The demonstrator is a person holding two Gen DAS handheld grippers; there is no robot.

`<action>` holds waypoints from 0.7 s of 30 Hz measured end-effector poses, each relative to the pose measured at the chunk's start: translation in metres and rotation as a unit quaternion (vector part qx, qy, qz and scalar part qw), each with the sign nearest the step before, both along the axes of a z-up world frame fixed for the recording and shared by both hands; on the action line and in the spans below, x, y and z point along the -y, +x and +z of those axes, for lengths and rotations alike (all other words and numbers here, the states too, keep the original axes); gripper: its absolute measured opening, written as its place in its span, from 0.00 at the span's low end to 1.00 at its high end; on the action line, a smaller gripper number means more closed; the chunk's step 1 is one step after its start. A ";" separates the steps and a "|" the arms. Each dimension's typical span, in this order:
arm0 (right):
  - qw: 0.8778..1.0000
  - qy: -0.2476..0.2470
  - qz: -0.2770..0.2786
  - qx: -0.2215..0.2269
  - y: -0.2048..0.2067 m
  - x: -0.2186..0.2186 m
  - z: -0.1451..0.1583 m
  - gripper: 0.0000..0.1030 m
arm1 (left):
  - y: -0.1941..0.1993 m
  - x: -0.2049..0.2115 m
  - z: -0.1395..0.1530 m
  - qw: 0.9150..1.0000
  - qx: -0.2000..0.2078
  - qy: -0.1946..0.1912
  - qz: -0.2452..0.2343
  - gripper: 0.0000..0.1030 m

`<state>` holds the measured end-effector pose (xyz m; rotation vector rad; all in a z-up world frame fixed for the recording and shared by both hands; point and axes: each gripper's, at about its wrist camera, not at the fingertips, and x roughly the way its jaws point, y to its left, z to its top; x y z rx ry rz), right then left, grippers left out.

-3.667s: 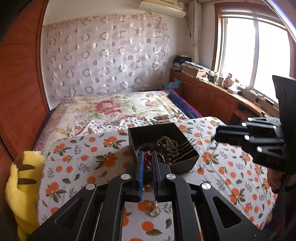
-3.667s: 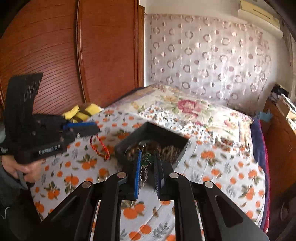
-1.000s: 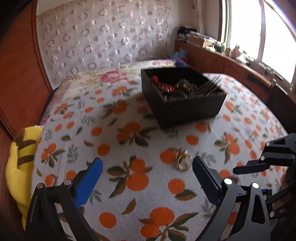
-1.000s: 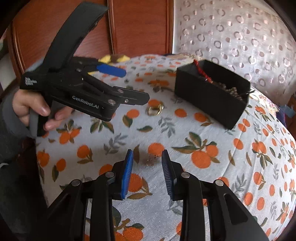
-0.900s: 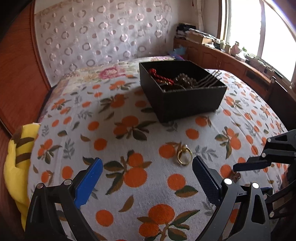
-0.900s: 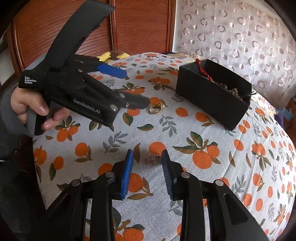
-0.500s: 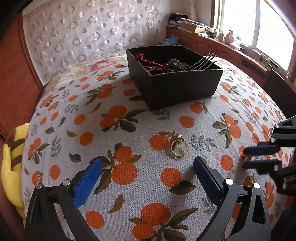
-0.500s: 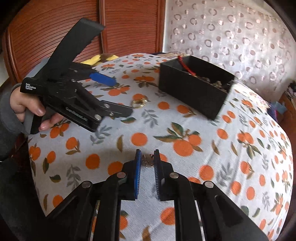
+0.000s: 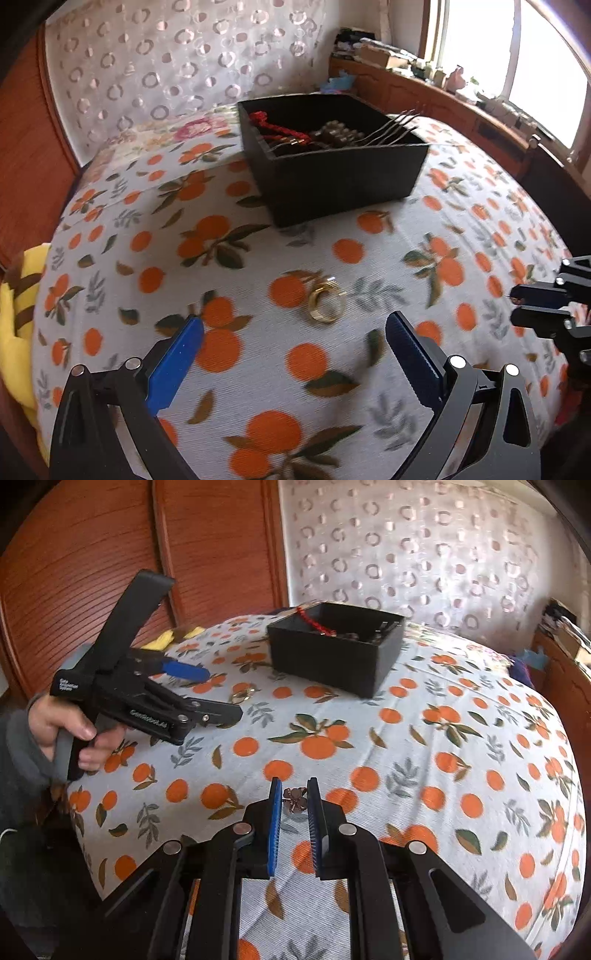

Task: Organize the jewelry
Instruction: 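Grasp the gold ring with the left tool while the right tool grasps a small charm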

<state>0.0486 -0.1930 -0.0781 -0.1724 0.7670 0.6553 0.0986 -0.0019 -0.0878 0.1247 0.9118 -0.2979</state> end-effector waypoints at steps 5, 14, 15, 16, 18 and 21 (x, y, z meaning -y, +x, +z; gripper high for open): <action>1.000 0.017 -0.008 -0.001 0.002 0.006 -0.001 0.15 | 0.001 0.011 0.008 1.000 0.013 -0.012 0.000 0.52; 1.000 0.021 -0.006 -0.004 0.003 0.006 -0.004 0.15 | 0.002 0.021 0.009 1.000 0.012 0.006 -0.005 0.44; 1.000 0.021 -0.006 -0.004 0.003 0.006 -0.004 0.15 | 0.001 0.020 0.007 1.000 0.011 0.006 -0.004 0.37; 1.000 0.020 -0.005 -0.005 0.004 0.006 -0.004 0.15 | 0.001 0.019 0.006 1.000 0.009 0.006 -0.004 0.33; 1.000 0.020 -0.006 -0.004 0.003 0.006 -0.004 0.15 | -0.001 0.019 0.005 1.000 0.015 0.010 -0.004 0.18; 1.000 0.020 -0.005 -0.005 0.003 0.005 -0.004 0.15 | -0.003 0.015 0.009 1.000 0.003 -0.025 -0.008 0.18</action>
